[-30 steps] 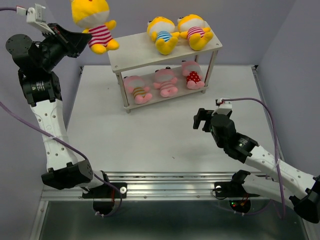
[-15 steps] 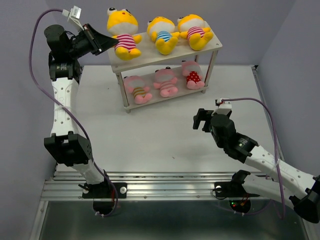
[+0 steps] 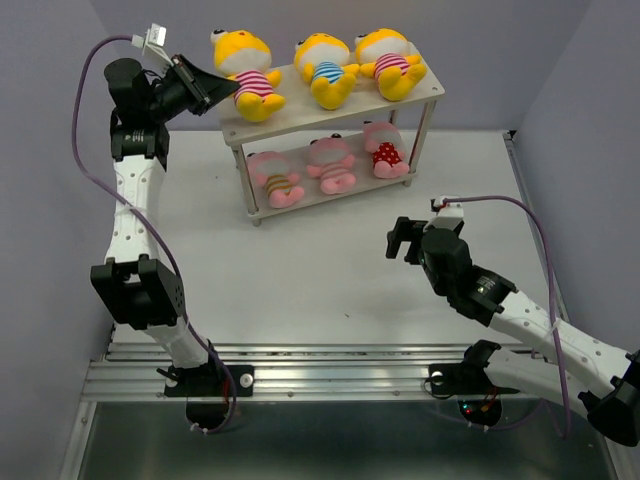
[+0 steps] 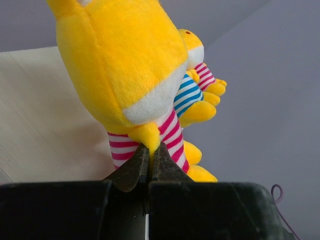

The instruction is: Place and organize the stuffed toys onto the shelf

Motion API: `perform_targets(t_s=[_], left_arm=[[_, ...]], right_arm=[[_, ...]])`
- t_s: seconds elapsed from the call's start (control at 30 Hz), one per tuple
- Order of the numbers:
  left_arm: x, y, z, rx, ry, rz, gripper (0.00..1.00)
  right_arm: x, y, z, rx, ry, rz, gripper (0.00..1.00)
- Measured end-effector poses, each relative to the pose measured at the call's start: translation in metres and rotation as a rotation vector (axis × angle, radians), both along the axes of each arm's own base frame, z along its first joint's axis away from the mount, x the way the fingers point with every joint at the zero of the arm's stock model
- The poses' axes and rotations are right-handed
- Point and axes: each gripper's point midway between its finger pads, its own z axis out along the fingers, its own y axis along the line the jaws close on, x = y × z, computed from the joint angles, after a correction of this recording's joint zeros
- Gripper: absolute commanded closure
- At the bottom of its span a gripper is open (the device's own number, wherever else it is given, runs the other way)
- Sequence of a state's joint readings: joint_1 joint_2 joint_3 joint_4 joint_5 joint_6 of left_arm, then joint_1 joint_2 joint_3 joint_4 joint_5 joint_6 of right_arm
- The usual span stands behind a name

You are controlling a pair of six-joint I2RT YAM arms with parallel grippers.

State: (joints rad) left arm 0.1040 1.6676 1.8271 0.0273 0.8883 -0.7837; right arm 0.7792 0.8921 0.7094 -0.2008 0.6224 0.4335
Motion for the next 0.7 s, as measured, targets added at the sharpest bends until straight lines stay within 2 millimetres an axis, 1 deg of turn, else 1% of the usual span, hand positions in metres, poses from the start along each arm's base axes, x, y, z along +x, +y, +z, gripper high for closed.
perform_targets(t_s=[0.1,0.3,0.43,0.63,0.7], left_arm=[[0.006,0.001,-0.013,-0.017,0.046,0.002,1.00],[0.019,0.003,-0.033,-0.040,0.111,0.012,1.00],[0.022,0.005,-0.042,-0.046,0.144,0.030,1.00],[0.023,0.005,-0.049,-0.035,0.173,0.033,1.00],[0.025,0.005,-0.051,-0.029,0.177,0.032,0.91]], right_arm=[[0.000,-0.001,0.000,0.000,-0.002,-0.005,0.00],[0.001,-0.001,0.001,0.007,-0.002,-0.012,0.00],[0.001,-0.001,0.003,0.016,-0.005,-0.017,0.00],[0.002,-0.001,0.009,0.027,-0.016,-0.023,0.00],[0.002,-0.001,0.010,0.027,-0.017,-0.025,0.00]])
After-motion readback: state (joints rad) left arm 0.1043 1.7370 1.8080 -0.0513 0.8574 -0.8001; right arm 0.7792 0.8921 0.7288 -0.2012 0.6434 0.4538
